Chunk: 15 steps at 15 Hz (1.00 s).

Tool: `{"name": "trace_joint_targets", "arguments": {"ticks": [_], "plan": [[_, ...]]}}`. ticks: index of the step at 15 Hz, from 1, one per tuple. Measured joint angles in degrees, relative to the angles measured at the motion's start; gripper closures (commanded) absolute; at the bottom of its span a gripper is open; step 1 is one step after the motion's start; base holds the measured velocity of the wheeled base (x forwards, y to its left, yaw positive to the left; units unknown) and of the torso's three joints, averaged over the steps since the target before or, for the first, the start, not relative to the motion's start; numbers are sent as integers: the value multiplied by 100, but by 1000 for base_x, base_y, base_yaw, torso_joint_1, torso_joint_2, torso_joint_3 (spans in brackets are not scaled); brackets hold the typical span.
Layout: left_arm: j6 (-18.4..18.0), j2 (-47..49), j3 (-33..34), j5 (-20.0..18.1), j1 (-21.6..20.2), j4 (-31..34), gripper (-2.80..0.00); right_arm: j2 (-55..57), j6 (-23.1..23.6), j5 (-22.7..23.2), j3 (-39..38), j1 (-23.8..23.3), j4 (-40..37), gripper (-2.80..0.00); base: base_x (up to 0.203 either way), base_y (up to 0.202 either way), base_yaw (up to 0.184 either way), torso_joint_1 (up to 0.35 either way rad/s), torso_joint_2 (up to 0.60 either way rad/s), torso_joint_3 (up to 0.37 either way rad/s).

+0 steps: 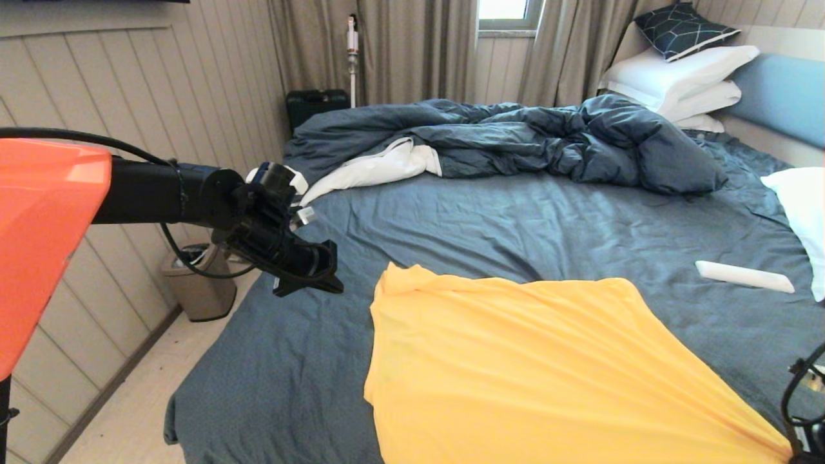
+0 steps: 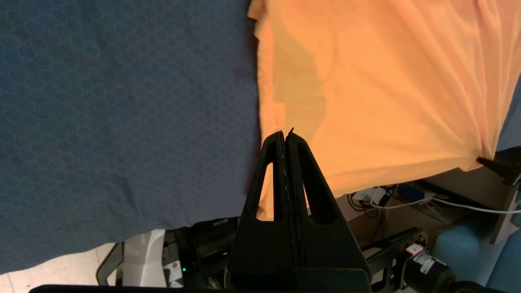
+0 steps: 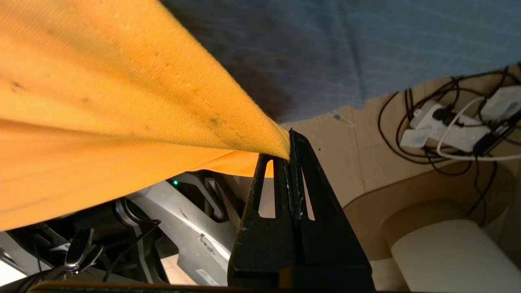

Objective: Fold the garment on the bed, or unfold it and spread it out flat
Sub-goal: Unford the yellow T-shirt

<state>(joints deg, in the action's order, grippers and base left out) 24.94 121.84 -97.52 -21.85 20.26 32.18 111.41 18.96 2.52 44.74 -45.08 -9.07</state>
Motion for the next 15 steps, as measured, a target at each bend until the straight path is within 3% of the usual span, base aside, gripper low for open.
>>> {"name": "trace_joint_targets", "arguments": {"ticks": [1,6,9,10,13,15], "plan": [[-2,1,4,-1,7,0,0,38,-7,-2,7,-40,7,-280,0,0,0,0,0,0],[-1,-4,7,0,32,6,0,-13,-25,31,-4,-40,9,-280,0,0,0,0,0,0],[0,-43,10,7,47,32,0,-498,-57,373,27,-50,-29,-280,0,0,0,0,0,0],[3,-80,23,8,75,34,0,-790,-60,524,35,-51,-55,0,0,0,0,0,0,0],[-44,-217,130,53,222,22,0,-1919,-60,1067,123,63,-335,0,0,0,0,0,0,0],[-89,-263,236,216,353,-39,0,-2664,-91,1558,412,548,-874,0,0,0,0,0,0,0]]}}
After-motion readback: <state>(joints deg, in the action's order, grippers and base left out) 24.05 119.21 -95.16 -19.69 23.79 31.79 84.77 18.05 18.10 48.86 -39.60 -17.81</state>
